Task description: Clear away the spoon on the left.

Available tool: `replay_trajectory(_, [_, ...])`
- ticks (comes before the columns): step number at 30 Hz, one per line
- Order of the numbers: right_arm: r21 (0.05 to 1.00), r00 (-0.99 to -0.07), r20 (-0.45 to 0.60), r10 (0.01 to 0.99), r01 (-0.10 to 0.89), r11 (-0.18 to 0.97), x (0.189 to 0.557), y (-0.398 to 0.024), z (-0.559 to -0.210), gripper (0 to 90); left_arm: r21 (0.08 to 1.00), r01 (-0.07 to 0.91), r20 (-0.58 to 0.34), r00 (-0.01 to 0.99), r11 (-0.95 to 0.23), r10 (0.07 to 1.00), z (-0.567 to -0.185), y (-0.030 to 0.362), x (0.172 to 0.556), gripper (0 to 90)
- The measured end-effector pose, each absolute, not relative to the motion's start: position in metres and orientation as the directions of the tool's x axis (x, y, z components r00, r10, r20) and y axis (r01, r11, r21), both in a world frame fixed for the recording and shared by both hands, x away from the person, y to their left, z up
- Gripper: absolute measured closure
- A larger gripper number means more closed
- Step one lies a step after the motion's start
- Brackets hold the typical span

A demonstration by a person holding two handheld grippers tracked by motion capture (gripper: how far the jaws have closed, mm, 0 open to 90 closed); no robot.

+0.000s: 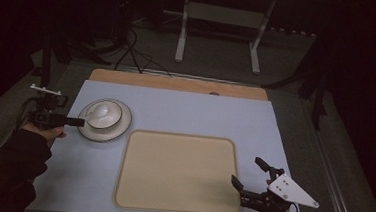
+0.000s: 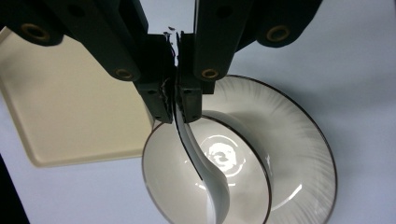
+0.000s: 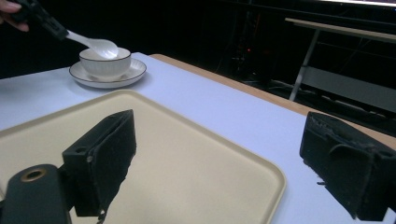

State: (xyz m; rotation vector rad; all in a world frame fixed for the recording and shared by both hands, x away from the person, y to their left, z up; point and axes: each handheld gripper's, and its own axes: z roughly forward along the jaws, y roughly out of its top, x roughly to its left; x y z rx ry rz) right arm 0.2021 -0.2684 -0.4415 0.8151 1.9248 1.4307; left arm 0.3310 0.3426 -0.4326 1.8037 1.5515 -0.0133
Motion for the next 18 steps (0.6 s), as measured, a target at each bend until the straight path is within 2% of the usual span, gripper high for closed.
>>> replay_trajectory(18, [0.963,-0.642,-0.103,0.760,0.126,0.237,0.203,-0.267,-0.443,10.7,0.576,0.817,-0.402,0.275,0.008,0.874,-0.399,0.334,0.313,86.1])
